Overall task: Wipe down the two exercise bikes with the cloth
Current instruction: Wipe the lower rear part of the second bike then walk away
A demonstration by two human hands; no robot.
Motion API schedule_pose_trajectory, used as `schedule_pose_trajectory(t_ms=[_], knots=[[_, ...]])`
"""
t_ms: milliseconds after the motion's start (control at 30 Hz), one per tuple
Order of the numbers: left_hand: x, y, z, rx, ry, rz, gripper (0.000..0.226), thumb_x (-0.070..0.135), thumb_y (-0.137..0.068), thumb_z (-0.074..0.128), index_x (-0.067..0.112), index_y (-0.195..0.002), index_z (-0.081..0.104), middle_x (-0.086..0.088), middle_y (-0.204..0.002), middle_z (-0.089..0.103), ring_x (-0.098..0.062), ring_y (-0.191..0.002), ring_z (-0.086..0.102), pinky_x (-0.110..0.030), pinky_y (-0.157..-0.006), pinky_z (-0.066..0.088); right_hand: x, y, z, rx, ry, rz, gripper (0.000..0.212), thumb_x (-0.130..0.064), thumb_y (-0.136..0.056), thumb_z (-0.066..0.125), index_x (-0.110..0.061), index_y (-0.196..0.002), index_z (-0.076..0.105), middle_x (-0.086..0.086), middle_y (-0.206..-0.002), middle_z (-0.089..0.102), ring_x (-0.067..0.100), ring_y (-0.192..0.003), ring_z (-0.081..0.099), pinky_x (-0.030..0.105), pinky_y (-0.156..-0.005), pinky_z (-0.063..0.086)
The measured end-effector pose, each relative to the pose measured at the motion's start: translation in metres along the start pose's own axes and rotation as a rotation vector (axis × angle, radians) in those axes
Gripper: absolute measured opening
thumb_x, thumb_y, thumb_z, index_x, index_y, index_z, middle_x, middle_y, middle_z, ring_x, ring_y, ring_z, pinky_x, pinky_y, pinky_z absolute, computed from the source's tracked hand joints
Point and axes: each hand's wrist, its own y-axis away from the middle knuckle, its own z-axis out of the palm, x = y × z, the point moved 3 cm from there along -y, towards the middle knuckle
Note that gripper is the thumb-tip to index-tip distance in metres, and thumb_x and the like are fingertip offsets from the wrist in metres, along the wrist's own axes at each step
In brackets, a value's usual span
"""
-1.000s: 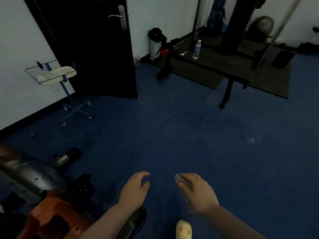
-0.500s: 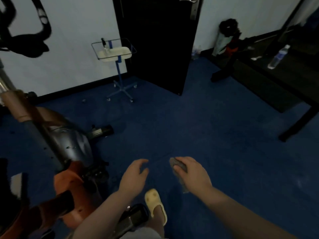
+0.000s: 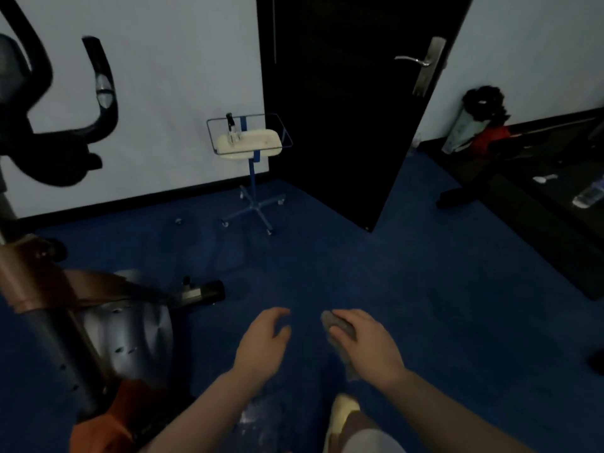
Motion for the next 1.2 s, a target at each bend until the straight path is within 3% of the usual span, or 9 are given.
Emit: schedule_pose_trajectory(t_ms=[333, 500, 833, 1000, 1200], knots=[[0.055, -0.163, -0.003, 0.069, -0.02, -0.063, 0.04, 0.023, -0.097, 0.051, 0.024, -0.136, 0.047, 0.008, -0.139, 0.048, -0.008, -0.122, 0.05, -0.018, -0.097, 0.035, 0.007, -0.188, -0.049, -0.078, -0.014, -0.076, 0.035, -0.045, -0.093, 0.05, -0.036, -0.126, 0.054, -0.02, -0.119, 0.053, -0.001, -0.104, 0.052, 0.023, -0.088, 0.045], [0.079, -0.235, -0.018, 0.173, 0.037, -0.102, 0.037, 0.022, -0.096, 0.053, 0.026, -0.132, 0.05, 0.01, -0.135, 0.051, -0.008, -0.119, 0.052, -0.027, -0.103, 0.042, 0.01, -0.273, -0.076, -0.136, 0.04, -0.113, 0.036, -0.046, -0.094, 0.048, -0.035, -0.128, 0.052, -0.02, -0.121, 0.053, -0.002, -0.103, 0.051, 0.022, -0.089, 0.044], [0.069, -0.335, -0.068, 0.236, 0.088, -0.193, 0.035, 0.017, -0.096, 0.052, 0.021, -0.131, 0.052, 0.008, -0.13, 0.053, -0.008, -0.121, 0.05, -0.026, -0.103, 0.04, -0.035, -0.406, -0.062, -0.231, 0.004, -0.144, 0.037, -0.044, -0.093, 0.051, -0.034, -0.129, 0.05, -0.019, -0.122, 0.052, -0.001, -0.105, 0.051, 0.02, -0.089, 0.042], [0.06, -0.406, -0.12, 0.265, 0.094, -0.188, 0.033, 0.019, -0.095, 0.054, 0.022, -0.128, 0.053, 0.007, -0.129, 0.055, -0.009, -0.119, 0.053, -0.03, -0.104, 0.042, -0.067, -0.478, -0.054, -0.223, 0.023, -0.08, 0.014, -0.044, -0.088, 0.057, -0.04, -0.1, 0.051, -0.02, -0.097, 0.058, -0.003, -0.085, 0.055, 0.02, -0.074, 0.048], [0.044, -0.477, -0.182, 0.272, 0.072, -0.185, 0.034, 0.019, -0.095, 0.054, 0.023, -0.129, 0.053, 0.009, -0.129, 0.055, -0.005, -0.115, 0.053, -0.023, -0.1, 0.042, -0.113, -0.559, -0.042, -0.18, -0.037, -0.106, 0.014, -0.038, -0.083, 0.065, -0.036, -0.087, 0.052, -0.014, -0.088, 0.062, -0.001, -0.078, 0.059, 0.02, -0.064, 0.05]])
